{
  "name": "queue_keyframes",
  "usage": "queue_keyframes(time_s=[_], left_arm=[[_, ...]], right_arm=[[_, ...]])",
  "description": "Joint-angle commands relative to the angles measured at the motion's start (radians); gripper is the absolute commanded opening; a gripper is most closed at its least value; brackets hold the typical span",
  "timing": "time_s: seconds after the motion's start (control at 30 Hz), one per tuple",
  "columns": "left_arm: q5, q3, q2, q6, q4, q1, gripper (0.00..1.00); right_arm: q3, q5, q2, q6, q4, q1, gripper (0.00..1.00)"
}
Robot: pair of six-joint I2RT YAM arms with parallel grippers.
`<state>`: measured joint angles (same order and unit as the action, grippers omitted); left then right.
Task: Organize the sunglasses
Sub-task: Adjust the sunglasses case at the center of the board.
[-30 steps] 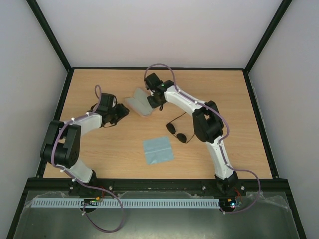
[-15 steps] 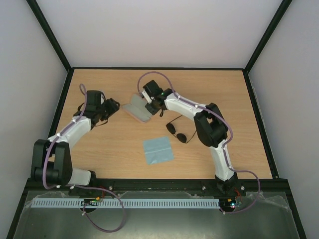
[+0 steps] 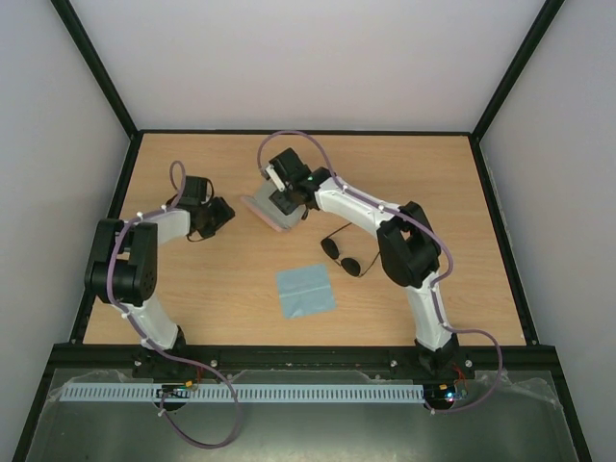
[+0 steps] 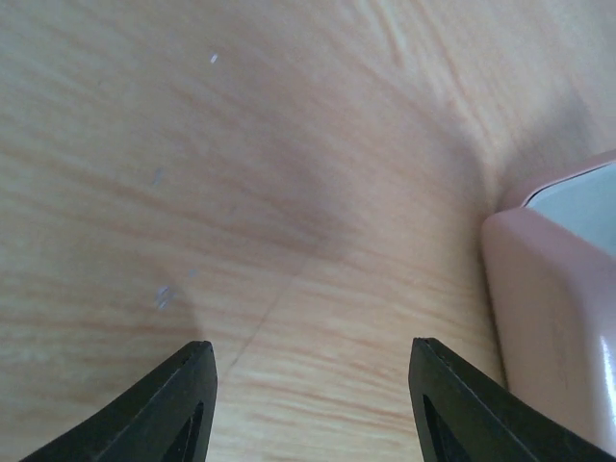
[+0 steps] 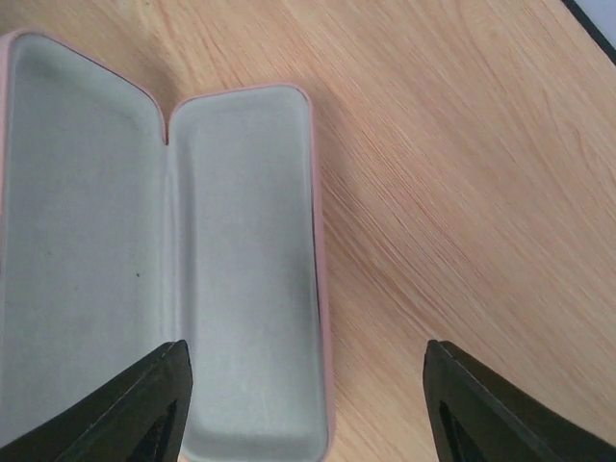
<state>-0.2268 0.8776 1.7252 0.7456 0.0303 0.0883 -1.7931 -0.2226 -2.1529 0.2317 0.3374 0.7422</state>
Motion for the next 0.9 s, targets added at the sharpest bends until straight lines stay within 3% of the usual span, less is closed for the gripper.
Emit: queue_keyframes(time_s=[0.0,0.13,0.37,0.5,0.87], left_arm=[[0.000,0.054,0.013,0.001,-0.030,0.000,0.58],[-0.020,0.043,-0.001,-0.001,-0.018,0.000,0.58],[-0.030,-0.044,-0.178,-0.013,0.065,0.006,0.63],[-0.047,-0.067,-0.259,-0.023,0.142,0.012,0.67],[-0.017,-0.101,-0.408,-0.066,0.317,0.123,0.74]], right_arm=[[-0.005,-0.037,0.095,-0.140,0.127,0.003,0.68],[0.142,-0.020,0.212,-0.284,0.164,0.002,0.68],[0.544,0.140,0.557,-0.564,0.143,0.003,0.68],[0.685,0.204,0.707,-0.637,0.175,0.007,0.67],[0.930,0.300,0.855,-0.784,0.183,0.018,0.62]])
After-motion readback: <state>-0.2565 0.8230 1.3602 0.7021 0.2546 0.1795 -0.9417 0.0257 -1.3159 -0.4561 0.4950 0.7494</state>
